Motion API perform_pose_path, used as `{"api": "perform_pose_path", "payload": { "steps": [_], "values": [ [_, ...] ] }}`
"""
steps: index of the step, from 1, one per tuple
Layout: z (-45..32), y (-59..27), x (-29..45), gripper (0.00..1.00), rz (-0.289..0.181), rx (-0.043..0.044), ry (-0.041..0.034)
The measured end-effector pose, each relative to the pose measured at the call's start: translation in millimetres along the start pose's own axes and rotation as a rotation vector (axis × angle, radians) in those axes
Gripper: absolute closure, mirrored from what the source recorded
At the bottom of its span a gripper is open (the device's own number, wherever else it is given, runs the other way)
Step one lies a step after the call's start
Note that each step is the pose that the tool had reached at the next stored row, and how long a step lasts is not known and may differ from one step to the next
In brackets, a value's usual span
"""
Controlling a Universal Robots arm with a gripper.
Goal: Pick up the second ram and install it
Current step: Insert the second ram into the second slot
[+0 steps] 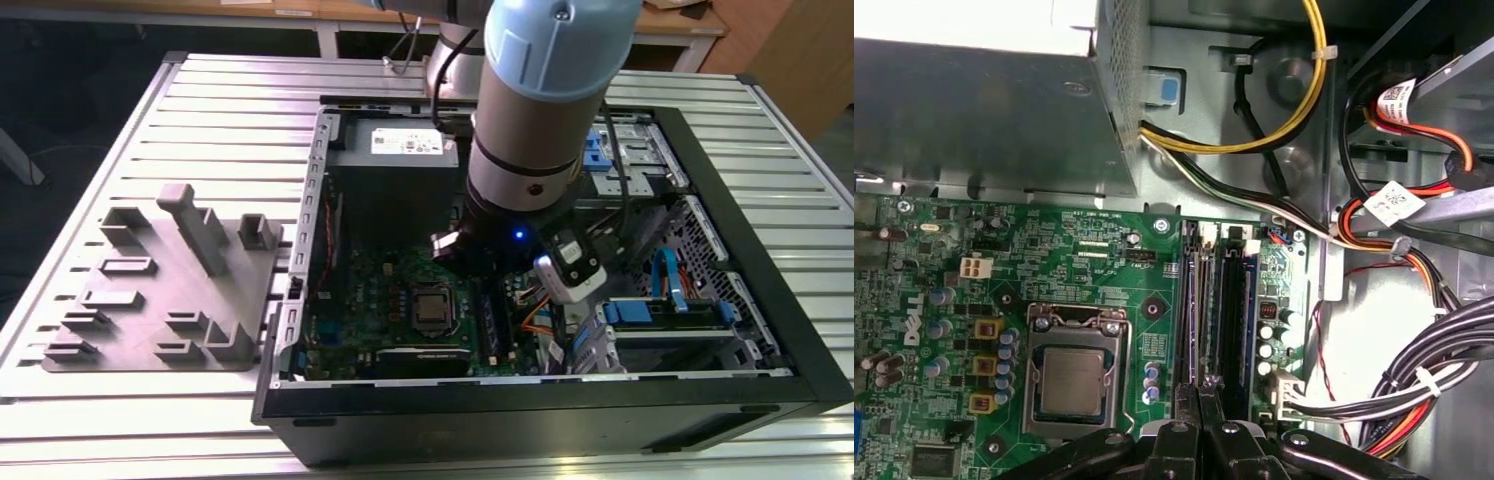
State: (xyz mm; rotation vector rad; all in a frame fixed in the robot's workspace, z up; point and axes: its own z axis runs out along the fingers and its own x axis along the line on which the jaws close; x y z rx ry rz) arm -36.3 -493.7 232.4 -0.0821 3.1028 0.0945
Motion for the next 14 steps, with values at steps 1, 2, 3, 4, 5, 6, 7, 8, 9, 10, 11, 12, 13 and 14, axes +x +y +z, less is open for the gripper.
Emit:
{"api": "perform_pose_path", "payload": {
  "steps": [1,2,3,4,5,6,7,8,9,10,11,12,13,14],
  "values": [
    [0.1,0.0,0.4,0.92,0.0,-0.0001,0.0],
    [0.3,0.0,0.7,0.92,0.0,-0.0001,0.0],
    [0.5,0.0,0.9,0.92,0.0,-0.0001,0.0],
    [1.1,0.1,1.0,0.92,0.0,-0.0005,-0.0002],
    [1.6,0.0,1.0,0.92,0.0,-0.0002,-0.0001],
    [2.1,0.0,1.1,0.92,0.0,-0.0001,0.0],
    [2.6,-0.1,1.1,0.92,0.0,-0.0001,0.0],
    [2.7,-0.1,1.1,0.92,0.0,0.0001,0.0001],
    [2.8,-0.1,1.2,0.92,0.0,0.0002,0.0002],
    [2.9,-0.1,1.2,0.92,0.0,0.0002,0.0001],
    [3.1,-0.1,1.1,0.92,0.0,0.0,0.0],
    [3.2,0.0,1.1,0.92,0.0,-0.0001,0.0],
    [3.5,0.2,1.0,0.92,0.0,-0.0003,-0.0001],
    [3.5,0.5,1.0,0.92,0.0,-0.0001,0.0]
  ]
}}
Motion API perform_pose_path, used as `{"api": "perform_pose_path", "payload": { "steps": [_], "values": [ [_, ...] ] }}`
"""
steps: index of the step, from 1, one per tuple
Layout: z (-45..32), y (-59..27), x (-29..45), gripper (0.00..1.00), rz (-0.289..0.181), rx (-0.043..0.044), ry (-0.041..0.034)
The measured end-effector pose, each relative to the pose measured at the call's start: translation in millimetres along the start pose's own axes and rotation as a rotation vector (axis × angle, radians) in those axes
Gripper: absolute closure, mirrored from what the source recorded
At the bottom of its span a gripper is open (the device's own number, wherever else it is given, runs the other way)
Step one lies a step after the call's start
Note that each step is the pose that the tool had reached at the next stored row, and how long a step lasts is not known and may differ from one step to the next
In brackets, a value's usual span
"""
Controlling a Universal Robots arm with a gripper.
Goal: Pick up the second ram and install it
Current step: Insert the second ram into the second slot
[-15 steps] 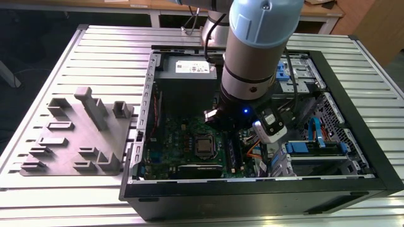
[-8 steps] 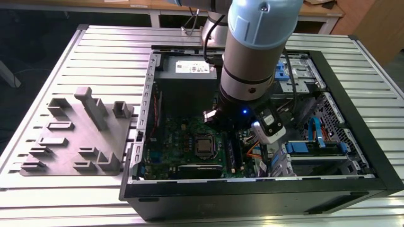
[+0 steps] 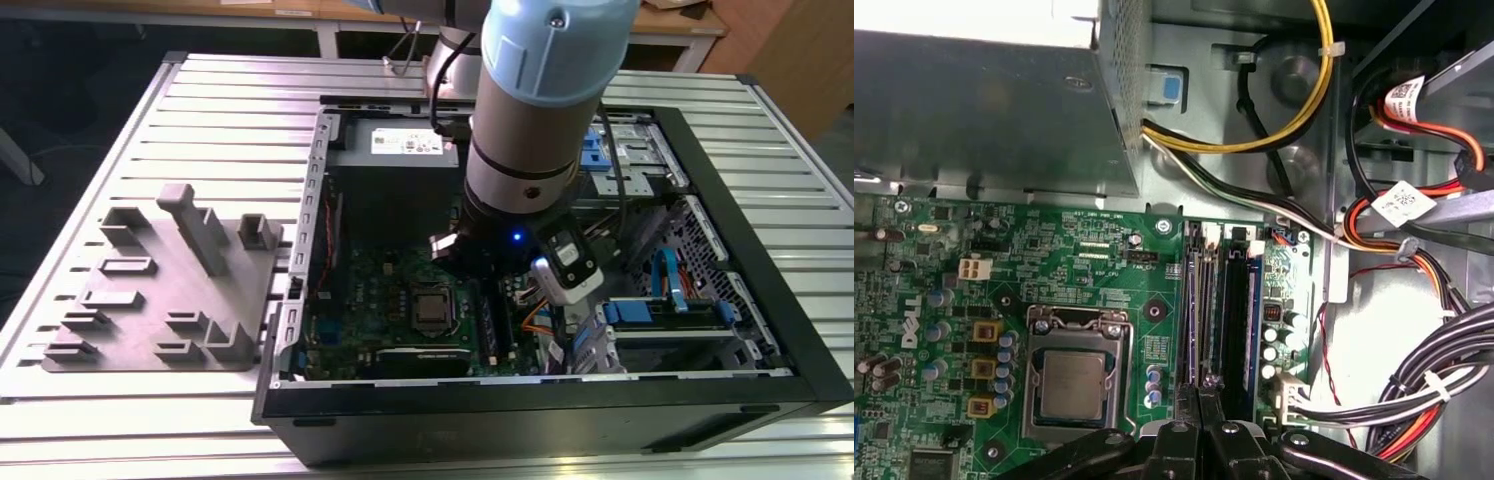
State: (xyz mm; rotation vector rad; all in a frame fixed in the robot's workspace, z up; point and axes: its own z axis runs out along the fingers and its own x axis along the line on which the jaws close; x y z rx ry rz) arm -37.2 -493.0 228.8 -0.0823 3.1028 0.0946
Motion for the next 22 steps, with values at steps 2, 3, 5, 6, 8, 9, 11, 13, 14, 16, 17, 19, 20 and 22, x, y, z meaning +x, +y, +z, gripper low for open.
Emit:
{"api": "perform_pose_path", "payload": {
  "steps": [2,3,5,6,8,9,11,13,14,16,17,19,20,22],
  "values": [
    [0.1,0.1,0.1,0.92,0.0,0.0001,0.0],
    [0.2,0.1,0.1,0.92,0.0,0.0003,0.0001],
    [1.0,0.1,0.1,0.92,0.0,0.0,0.0],
    [1.1,0.1,0.1,0.92,0.0,0.0001,0.0],
    [1.4,0.1,0.1,0.92,0.0,0.0,0.0],
    [1.4,0.1,0.1,0.92,0.0,0.0,0.0],
    [1.5,0.1,0.4,0.92,0.0,-0.0011,-0.0001],
    [1.5,0.2,0.6,0.92,0.002,-0.0019,-0.0002],
    [1.5,0.2,0.7,0.92,0.002,-0.002,-0.0003],
    [1.5,0.1,0.9,0.92,0.004,-0.0018,-0.0003],
    [1.7,0.1,1.1,0.92,0.005,-0.0018,-0.0004],
    [1.7,0.1,1.1,0.92,0.005,-0.0017,-0.0004],
    [1.7,0.1,1.1,0.92,0.006,-0.0017,-0.0004],
    [1.4,0.2,1.1,0.92,0.007,-0.0018,-0.0005]
  ]
}}
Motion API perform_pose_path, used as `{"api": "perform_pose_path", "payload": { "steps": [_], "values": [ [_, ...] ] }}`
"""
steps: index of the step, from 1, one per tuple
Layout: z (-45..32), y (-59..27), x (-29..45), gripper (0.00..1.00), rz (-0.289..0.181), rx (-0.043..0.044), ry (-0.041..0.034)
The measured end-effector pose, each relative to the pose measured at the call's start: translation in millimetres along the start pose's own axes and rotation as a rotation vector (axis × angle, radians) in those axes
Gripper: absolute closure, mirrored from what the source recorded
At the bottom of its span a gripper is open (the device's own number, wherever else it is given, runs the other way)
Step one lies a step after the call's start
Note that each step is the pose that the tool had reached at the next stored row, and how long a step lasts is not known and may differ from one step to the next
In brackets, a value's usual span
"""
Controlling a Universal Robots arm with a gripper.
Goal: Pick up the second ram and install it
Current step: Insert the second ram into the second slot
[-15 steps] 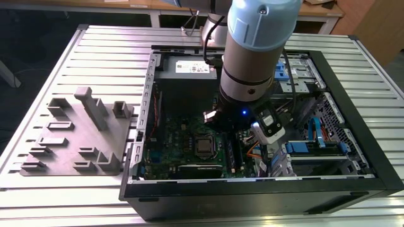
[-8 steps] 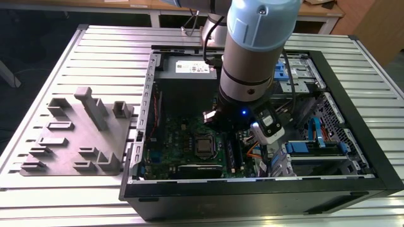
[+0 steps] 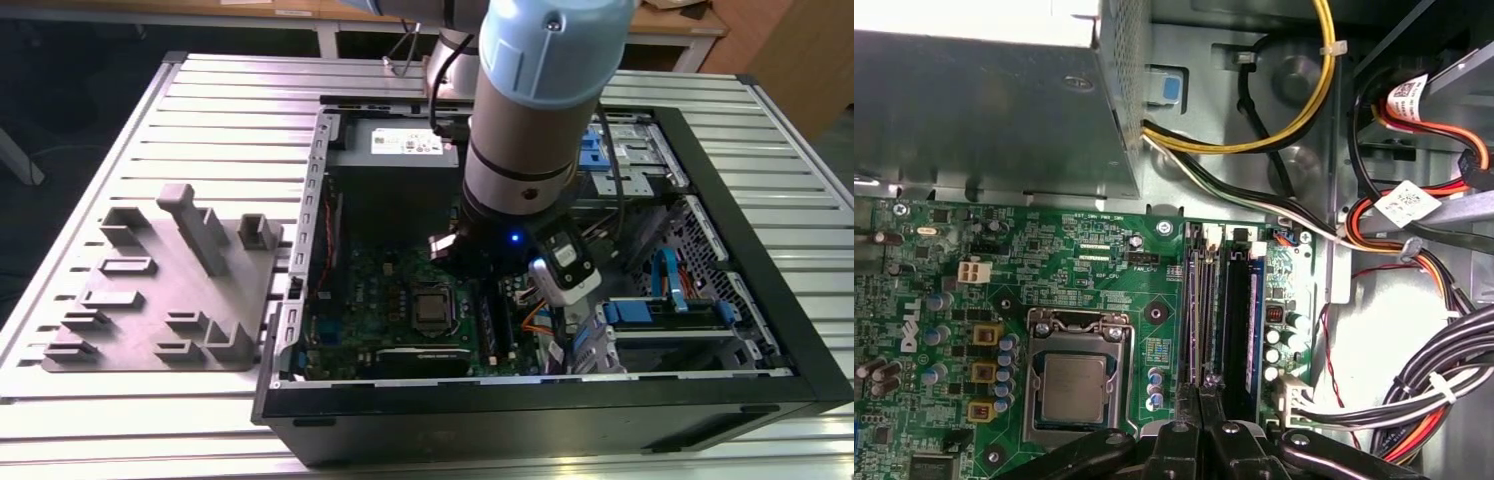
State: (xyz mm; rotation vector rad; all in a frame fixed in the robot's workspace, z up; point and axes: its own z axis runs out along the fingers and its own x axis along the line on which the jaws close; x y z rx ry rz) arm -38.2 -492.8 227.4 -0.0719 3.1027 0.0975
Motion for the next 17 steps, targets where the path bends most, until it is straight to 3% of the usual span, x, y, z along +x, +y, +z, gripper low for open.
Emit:
{"api": "perform_pose_path", "payload": {
  "steps": [17],
  "values": [
    [-0.4,-0.1,0.0,0.92,0.013,0.001,-0.0007]
  ]
}}
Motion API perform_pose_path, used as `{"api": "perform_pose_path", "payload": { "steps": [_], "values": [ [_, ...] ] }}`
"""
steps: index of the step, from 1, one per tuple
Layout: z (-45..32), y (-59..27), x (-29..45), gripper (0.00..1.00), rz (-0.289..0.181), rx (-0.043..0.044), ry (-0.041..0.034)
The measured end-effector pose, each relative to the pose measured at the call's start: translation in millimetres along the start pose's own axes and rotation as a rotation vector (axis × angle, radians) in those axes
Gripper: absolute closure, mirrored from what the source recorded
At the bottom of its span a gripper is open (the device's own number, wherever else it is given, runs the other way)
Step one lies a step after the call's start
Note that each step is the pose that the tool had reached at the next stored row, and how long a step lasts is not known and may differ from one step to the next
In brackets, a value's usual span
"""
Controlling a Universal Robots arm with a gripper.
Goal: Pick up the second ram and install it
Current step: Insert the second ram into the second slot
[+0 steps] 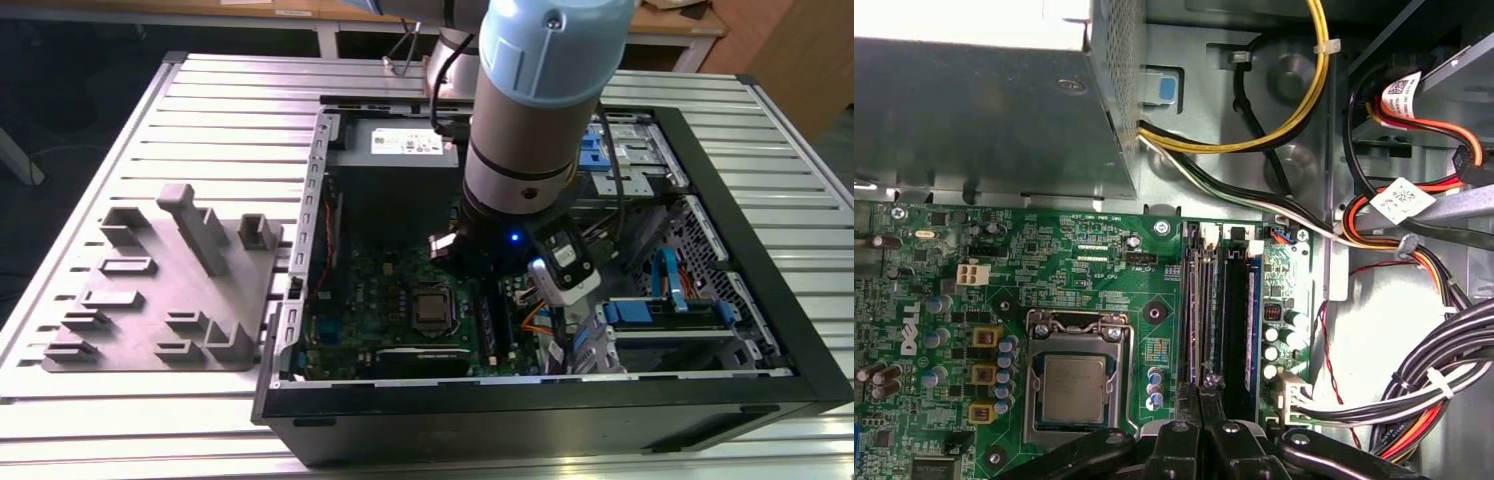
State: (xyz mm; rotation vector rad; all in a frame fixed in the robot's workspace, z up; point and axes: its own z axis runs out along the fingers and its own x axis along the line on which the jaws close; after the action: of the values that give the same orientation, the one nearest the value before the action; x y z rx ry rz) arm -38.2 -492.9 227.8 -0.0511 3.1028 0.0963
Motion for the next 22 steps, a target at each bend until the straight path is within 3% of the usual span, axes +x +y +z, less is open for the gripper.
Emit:
{"api": "perform_pose_path", "payload": {
  "steps": [11,22],
  "values": [
    [-2.9,0.2,-0.2,0.92,0.001,-0.0003,-0.0002],
    [-1.7,0.1,-1.2,0.92,0.046,0.0017,-0.0029]
  ]
}}
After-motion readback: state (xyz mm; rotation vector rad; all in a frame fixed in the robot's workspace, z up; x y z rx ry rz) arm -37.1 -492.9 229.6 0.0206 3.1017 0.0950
